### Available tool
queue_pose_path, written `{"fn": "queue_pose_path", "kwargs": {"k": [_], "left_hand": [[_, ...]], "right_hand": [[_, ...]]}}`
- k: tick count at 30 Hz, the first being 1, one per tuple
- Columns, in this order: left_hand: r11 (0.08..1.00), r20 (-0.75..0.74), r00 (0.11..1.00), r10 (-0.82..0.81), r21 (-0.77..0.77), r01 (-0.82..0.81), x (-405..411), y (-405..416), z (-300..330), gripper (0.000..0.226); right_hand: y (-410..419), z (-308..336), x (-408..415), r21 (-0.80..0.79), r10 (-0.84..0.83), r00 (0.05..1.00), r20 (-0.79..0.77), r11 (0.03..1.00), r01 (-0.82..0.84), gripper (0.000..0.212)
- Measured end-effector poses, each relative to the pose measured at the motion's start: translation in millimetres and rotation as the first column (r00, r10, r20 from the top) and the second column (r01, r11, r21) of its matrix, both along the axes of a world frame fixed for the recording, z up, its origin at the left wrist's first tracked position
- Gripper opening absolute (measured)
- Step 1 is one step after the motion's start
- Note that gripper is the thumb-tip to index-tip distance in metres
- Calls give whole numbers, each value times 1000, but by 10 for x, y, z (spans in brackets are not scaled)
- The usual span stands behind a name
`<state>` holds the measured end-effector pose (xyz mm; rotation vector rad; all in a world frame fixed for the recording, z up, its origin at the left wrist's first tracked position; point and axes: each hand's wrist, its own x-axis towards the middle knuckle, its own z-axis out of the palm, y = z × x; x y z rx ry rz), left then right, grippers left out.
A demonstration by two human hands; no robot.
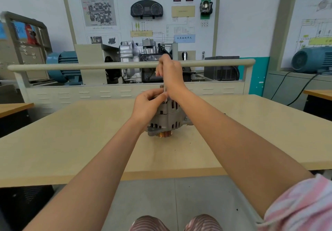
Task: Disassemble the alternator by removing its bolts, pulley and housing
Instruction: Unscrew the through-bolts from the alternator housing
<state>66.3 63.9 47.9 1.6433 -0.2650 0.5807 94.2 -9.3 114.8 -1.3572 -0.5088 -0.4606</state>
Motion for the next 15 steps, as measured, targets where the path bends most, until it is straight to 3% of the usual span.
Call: {"fn": "queue_pose_path", "kwargs": {"k": [2, 4, 5, 7, 8, 9, 11, 15], "left_hand": [[1000, -23, 1000, 3, -16, -3, -8, -4, 15, 8], [1000, -32, 999, 6, -16, -6, -13, -5, 24, 12], [1000, -32, 999, 14, -15, -15, -14, -10, 26, 17], [999, -33, 998, 44, -14, -45, -18, -24, 36, 25], [998, -38, 997, 61, -19, -61, -19, -28, 41, 27], [997, -43, 997, 71, -25, -72, -26, -33, 46, 29], [998, -34, 997, 66, -23, -67, -30, -31, 49, 30], [1000, -20, 1000, 24, 6, -23, -33, -10, 34, 20]], "right_hand": [[13, -22, -3, -56, -54, 997, 49, 997, 57, 46], [23, -62, -13, -184, -172, 966, 195, 961, 208, 44], [19, -92, -10, -266, -253, 916, 311, 902, 340, 43], [42, -169, -14, -355, -436, 722, 537, 660, 662, 34], [65, -204, -22, -348, -502, 625, 597, 541, 766, 26], [83, -228, -35, -329, -544, 574, 612, 485, 810, 23], [115, -225, -51, -284, -560, 598, 574, 548, 787, 22], [85, -101, -74, -234, -318, 856, 408, 870, 434, 48]]}}
